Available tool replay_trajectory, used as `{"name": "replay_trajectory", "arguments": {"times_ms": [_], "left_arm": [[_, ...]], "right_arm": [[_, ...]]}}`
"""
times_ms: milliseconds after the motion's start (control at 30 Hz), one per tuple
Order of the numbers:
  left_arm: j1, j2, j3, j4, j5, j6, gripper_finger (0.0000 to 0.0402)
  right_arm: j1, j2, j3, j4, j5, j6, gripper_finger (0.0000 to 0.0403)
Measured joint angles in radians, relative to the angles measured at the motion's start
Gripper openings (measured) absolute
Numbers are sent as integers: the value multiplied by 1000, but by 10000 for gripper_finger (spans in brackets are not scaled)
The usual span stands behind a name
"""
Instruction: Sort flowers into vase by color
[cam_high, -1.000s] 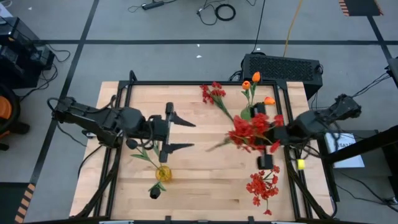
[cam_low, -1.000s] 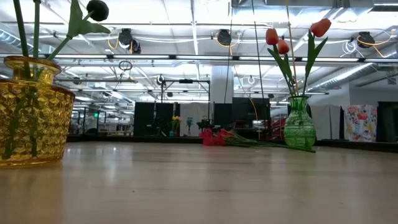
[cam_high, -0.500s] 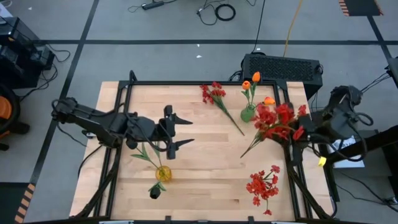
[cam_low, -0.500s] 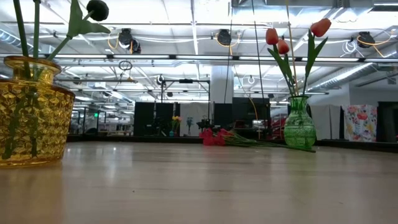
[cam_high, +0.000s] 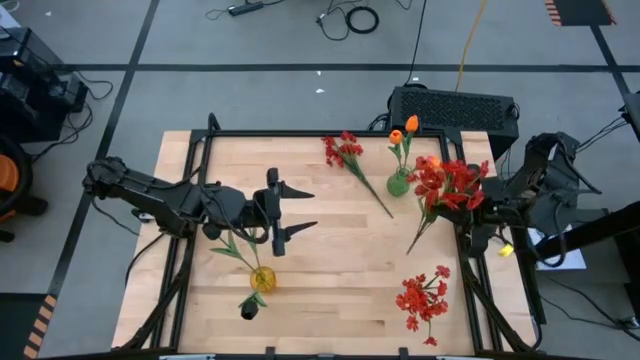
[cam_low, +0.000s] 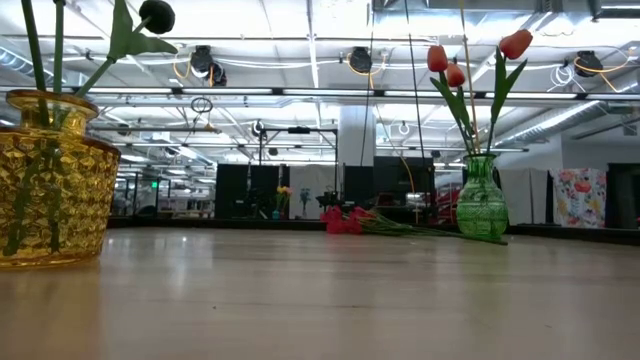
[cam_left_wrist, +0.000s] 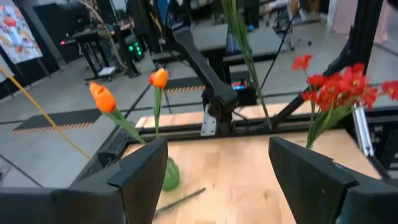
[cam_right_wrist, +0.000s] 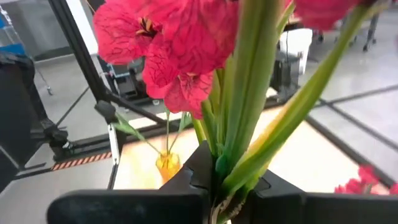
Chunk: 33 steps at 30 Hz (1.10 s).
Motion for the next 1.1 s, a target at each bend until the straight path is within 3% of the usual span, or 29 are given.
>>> {"name": "replay_trajectory", "arguments": {"times_ms": [600, 1100], "left_arm": [[40, 110, 0, 28, 10, -2, 287], [36, 110, 0, 28, 11, -6, 287]], "right_arm": [[73, 87, 0, -246, 6, 486, 16], [78, 197, -1, -348, 25, 662, 16]]}}
